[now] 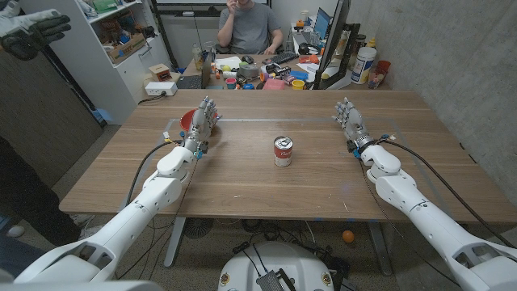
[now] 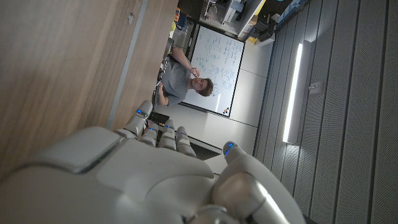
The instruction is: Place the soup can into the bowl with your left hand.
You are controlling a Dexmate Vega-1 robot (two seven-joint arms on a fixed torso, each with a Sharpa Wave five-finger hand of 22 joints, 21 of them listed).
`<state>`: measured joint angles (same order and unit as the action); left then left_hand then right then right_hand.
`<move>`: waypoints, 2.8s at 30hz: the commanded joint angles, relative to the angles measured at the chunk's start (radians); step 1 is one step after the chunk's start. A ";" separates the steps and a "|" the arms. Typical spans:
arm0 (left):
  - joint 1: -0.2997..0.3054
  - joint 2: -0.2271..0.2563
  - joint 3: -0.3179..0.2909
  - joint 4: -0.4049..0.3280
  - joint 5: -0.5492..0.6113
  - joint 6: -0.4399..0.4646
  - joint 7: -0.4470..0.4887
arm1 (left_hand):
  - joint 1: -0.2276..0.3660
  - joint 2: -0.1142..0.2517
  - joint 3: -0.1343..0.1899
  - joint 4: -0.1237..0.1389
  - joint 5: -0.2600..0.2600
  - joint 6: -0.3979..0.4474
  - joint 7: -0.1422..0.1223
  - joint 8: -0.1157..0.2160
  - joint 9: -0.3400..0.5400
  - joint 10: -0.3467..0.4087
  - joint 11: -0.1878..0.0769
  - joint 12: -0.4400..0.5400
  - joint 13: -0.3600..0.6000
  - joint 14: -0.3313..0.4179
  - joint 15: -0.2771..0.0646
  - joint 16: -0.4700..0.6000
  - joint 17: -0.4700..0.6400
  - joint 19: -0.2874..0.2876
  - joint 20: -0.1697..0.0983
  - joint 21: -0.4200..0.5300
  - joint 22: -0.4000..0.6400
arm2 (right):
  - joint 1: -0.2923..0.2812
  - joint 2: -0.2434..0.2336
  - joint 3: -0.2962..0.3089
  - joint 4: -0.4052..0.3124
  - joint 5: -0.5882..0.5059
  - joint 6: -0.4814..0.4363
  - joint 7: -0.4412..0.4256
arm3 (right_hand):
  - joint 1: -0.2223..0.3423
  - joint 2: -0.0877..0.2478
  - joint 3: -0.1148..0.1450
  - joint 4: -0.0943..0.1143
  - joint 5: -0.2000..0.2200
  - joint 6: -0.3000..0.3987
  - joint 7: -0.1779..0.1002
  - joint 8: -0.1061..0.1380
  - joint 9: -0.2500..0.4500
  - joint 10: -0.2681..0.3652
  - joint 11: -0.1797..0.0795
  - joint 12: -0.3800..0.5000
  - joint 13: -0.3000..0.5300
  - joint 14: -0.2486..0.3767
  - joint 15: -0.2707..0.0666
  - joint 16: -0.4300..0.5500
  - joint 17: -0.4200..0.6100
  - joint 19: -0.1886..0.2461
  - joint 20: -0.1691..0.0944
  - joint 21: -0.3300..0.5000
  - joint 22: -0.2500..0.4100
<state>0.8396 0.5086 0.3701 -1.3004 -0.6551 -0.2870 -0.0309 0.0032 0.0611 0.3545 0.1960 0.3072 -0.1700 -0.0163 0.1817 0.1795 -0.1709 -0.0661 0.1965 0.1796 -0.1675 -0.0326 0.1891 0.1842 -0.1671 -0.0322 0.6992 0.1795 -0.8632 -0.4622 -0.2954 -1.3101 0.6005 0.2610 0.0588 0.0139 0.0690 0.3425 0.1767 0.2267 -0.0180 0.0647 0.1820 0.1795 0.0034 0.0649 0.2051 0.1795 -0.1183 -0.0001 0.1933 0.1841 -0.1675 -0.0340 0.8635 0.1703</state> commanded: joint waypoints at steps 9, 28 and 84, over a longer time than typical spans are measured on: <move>0.007 0.066 0.016 -0.124 0.131 0.042 0.080 | 0.091 -0.004 -0.011 -0.091 -0.004 -0.066 -0.156 0.015 0.002 -0.053 -0.056 0.008 0.001 -0.051 0.030 0.013 -0.007 -0.068 0.129 -0.034 -0.006 | -0.065 0.202 0.255 -0.045 -0.237 -0.094 0.166 | 0.000 0.099 0.004 0.000 0.008 0.001 0.011 0.006 0.003 0.000 0.008 0.004 0.005 -0.008 0.002 0.005 0.005 -0.085 -0.033 0.002 0.002; -0.058 0.235 0.072 -0.450 0.431 0.241 0.042 | 0.234 -0.119 -0.029 -0.214 -0.015 -0.120 -0.203 0.004 0.006 -0.072 -0.037 -0.005 0.006 -0.014 0.076 0.005 -0.002 -0.051 0.164 -0.078 -0.002 | -0.090 0.276 0.345 -0.092 -0.331 -0.112 0.246 | 0.001 0.099 0.004 -0.001 0.009 0.005 0.010 0.008 0.003 0.006 0.005 0.006 0.005 -0.003 0.004 0.006 0.005 -0.078 -0.031 -0.004 0.002; -0.383 0.239 0.222 -0.703 0.948 0.239 -0.493 | 0.478 -0.197 -0.055 -0.346 0.026 -0.218 -0.203 0.010 0.014 -0.180 0.032 -0.001 0.015 -0.137 0.129 -0.006 0.009 -0.072 0.221 -0.157 0.008 | -0.058 0.313 0.410 0.002 -0.341 -0.030 0.303 | 0.003 0.099 0.005 -0.002 0.011 0.016 0.009 0.010 0.003 0.015 0.008 0.007 0.004 0.004 0.009 0.004 0.003 -0.067 -0.026 -0.026 0.002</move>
<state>0.5163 0.7520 0.5627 -1.9823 0.2432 -0.0238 -0.3779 0.4634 -0.1322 0.3001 -0.1427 0.3249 -0.1750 -0.2110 0.1855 0.1886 -0.1739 -0.0444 0.1965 0.1888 -0.1715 0.0853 0.1892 0.1888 -0.1738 0.1759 0.5482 0.1841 -0.9226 -0.1513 0.1052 -1.3168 0.2568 0.2241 0.3604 0.0139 0.0688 0.3424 0.1766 0.2345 -0.0033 0.0716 0.1819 0.1790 0.0089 0.0696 0.2050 0.1790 -0.1123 0.0055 0.1933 0.1836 -0.1672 -0.0339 0.8393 0.1697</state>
